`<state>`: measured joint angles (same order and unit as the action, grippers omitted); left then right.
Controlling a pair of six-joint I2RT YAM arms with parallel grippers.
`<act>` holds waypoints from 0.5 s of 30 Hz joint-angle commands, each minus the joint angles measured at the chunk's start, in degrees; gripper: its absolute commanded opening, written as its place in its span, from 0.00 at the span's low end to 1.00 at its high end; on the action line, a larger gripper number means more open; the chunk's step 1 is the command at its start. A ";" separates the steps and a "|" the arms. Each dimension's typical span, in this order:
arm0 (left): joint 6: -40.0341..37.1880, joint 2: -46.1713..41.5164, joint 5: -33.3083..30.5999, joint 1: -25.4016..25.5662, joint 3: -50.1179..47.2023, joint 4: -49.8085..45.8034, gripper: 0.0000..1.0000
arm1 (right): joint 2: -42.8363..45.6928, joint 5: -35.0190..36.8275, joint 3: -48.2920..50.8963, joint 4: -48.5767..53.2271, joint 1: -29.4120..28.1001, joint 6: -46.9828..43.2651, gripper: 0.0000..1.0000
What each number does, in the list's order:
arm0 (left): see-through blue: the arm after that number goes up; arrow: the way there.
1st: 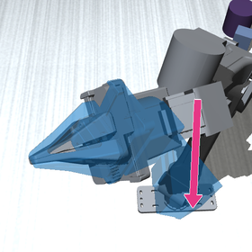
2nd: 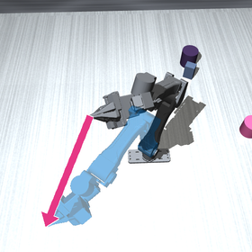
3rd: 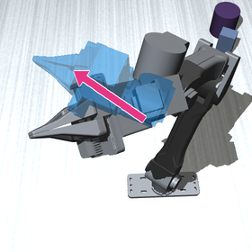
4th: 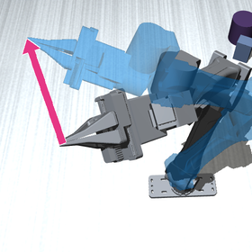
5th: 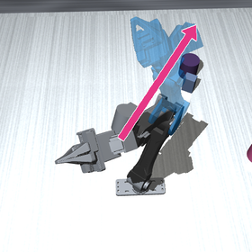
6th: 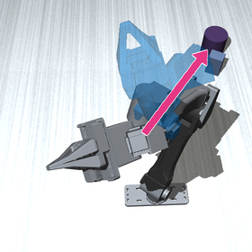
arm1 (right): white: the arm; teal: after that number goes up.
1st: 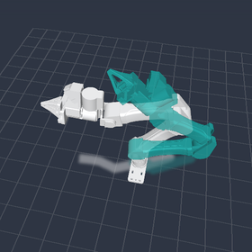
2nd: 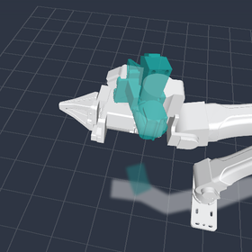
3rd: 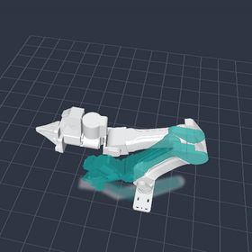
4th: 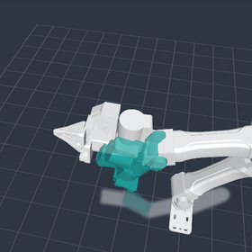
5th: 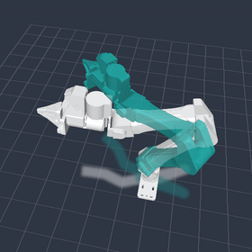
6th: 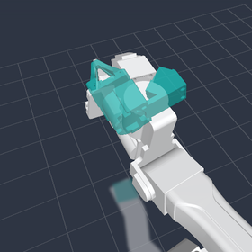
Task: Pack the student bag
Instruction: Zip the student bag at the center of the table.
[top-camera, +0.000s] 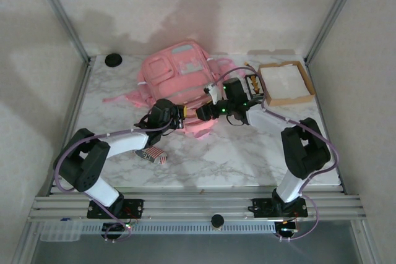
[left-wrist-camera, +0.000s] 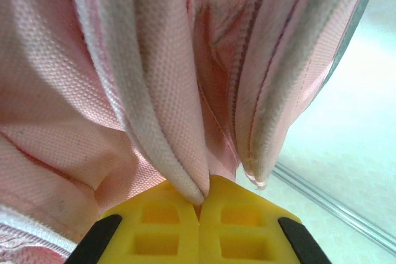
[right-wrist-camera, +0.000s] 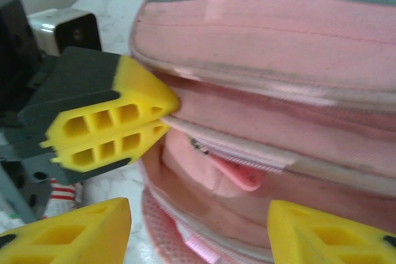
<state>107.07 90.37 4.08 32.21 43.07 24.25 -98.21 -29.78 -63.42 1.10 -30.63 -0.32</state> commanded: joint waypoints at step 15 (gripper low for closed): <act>-3.09 -1.29 0.05 -0.74 4.57 1.70 0.00 | -6.39 9.76 -3.71 0.69 -4.42 -7.07 0.52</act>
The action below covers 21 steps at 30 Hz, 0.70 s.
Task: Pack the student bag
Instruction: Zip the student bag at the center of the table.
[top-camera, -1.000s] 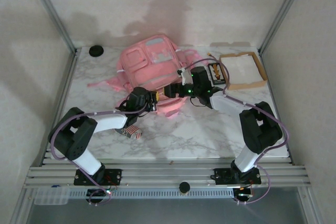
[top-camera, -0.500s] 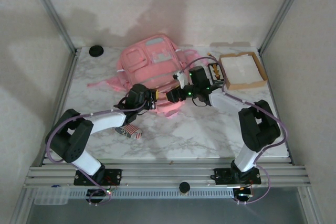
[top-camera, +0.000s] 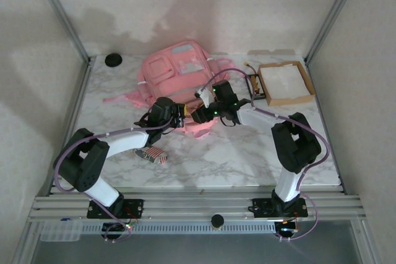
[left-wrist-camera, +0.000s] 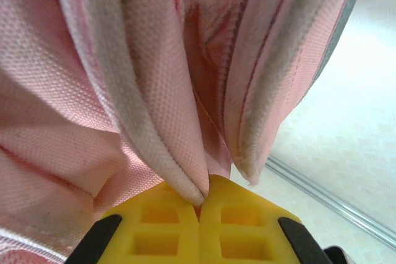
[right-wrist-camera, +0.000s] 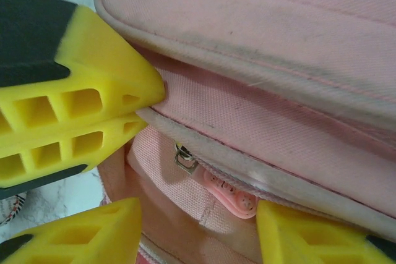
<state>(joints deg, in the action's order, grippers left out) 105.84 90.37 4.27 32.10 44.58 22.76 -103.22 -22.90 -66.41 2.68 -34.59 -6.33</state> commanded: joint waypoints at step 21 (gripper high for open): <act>-2.57 -1.91 -0.73 -0.56 3.06 2.24 0.00 | 0.35 5.21 -1.71 -4.21 -1.30 -4.72 0.30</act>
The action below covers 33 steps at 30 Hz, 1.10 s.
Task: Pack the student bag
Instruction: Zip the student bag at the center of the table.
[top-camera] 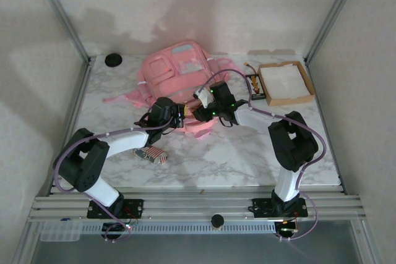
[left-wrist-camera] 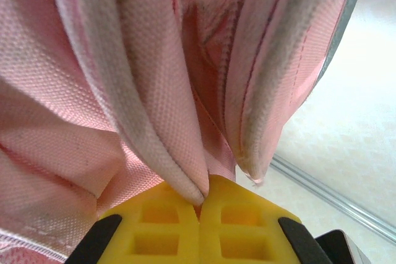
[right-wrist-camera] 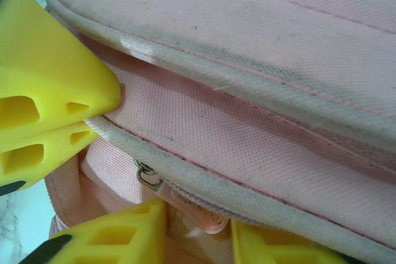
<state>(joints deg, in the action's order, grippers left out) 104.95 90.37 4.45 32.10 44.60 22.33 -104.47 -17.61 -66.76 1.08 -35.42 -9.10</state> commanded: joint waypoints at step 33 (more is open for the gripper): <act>-5.10 -5.16 -4.11 -1.16 2.15 -0.99 0.00 | 11.27 0.85 6.11 -3.71 -1.06 -0.77 0.07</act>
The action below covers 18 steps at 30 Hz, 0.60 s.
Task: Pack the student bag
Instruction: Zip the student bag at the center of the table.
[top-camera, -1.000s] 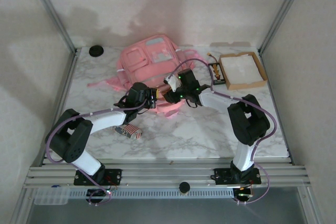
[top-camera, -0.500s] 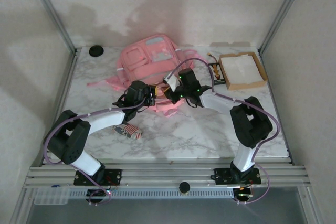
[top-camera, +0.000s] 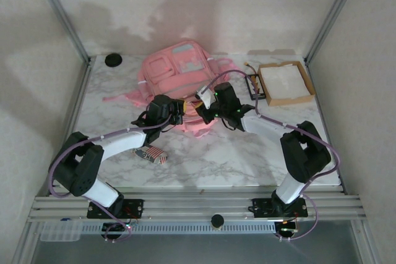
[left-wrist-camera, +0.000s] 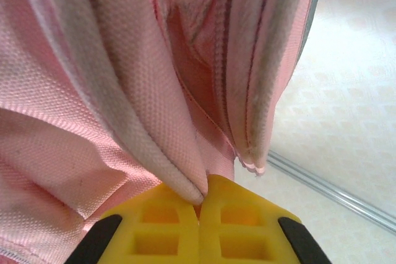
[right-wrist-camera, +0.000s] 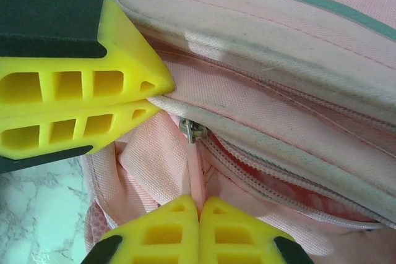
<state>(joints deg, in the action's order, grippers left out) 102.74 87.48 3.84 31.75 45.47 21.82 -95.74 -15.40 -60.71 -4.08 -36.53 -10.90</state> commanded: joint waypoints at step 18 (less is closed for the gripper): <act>-3.59 -1.77 -2.60 -0.61 3.04 -0.60 0.00 | -6.03 -12.52 -5.42 2.33 1.79 5.82 0.29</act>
<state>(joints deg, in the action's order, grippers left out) 100.64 87.35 3.11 31.66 46.02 18.94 -100.75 -26.30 -63.81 -2.39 -35.11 -5.67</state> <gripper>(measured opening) 0.036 0.291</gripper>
